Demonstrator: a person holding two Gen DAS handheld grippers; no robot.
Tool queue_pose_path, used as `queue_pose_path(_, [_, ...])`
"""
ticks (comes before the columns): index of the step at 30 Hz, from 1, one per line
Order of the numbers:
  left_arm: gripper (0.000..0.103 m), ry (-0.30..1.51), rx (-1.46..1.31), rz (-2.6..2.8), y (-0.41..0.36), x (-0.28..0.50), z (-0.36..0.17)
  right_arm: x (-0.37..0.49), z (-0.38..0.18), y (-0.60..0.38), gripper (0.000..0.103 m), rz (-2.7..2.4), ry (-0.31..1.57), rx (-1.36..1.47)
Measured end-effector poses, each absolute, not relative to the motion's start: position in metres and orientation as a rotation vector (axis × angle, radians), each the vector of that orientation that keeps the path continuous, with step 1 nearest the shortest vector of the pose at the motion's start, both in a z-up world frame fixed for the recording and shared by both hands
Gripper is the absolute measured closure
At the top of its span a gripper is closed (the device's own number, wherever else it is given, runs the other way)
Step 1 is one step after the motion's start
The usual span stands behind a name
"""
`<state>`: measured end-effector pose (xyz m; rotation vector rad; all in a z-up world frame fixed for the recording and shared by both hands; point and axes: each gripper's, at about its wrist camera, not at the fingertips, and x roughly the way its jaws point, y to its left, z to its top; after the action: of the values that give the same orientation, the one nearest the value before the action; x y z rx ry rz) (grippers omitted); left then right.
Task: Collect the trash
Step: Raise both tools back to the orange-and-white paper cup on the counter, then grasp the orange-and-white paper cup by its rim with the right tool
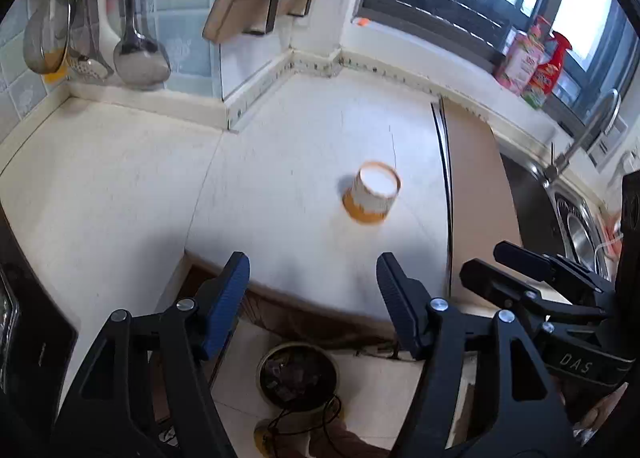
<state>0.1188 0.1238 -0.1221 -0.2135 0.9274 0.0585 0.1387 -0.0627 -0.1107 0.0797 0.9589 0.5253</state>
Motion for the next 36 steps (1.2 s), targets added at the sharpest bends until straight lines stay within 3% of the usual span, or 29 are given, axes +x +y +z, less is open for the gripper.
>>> queue_pose_path(7, [0.037, 0.929, -0.210, 0.076, 0.124, 0.156, -0.113, 0.195, -0.100, -0.075, 0.034, 0.504, 0.921, 0.068])
queue_pose_path(25, [0.036, 1.036, -0.320, 0.261, 0.174, 0.214, -0.184, 0.274, -0.181, -0.012, 0.032, 0.536, 0.988, -0.046])
queue_pose_path(36, [0.036, 1.054, -0.335, 0.290, 0.184, 0.221, -0.199, 0.297, -0.206, 0.013, 0.031, 0.545, 1.010, -0.065])
